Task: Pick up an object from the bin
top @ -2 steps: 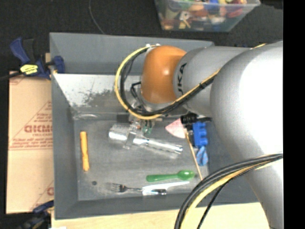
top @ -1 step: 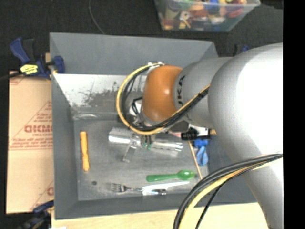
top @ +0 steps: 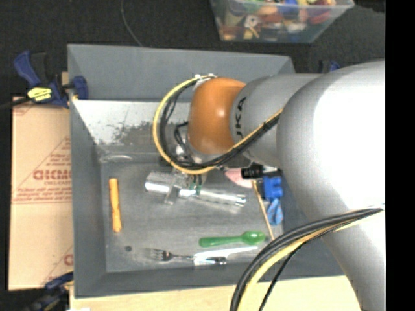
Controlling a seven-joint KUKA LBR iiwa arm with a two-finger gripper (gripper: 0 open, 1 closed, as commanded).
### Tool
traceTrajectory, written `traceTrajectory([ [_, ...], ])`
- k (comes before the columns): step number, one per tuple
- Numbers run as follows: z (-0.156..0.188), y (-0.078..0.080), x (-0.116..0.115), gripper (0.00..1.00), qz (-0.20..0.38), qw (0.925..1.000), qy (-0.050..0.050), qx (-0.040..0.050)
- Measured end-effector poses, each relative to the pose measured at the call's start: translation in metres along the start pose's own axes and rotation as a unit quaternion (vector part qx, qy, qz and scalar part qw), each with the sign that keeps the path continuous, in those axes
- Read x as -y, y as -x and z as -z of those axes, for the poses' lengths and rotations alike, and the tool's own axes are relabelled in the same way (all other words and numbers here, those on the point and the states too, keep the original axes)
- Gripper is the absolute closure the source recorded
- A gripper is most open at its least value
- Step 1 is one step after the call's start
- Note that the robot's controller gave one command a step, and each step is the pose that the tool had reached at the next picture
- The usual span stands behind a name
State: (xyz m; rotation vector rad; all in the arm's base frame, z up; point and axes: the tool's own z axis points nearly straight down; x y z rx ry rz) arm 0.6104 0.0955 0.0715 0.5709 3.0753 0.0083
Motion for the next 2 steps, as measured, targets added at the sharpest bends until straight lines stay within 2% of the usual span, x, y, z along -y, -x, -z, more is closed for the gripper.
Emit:
traceTrajectory([
  [1, 0.0, 0.0, 0.0, 1.0, 0.0, 1.0, 0.0, 0.0],
  [2, 0.021, -0.002, 0.001, 1.0, -0.001, 1.0, -0.001, -0.0033],
])
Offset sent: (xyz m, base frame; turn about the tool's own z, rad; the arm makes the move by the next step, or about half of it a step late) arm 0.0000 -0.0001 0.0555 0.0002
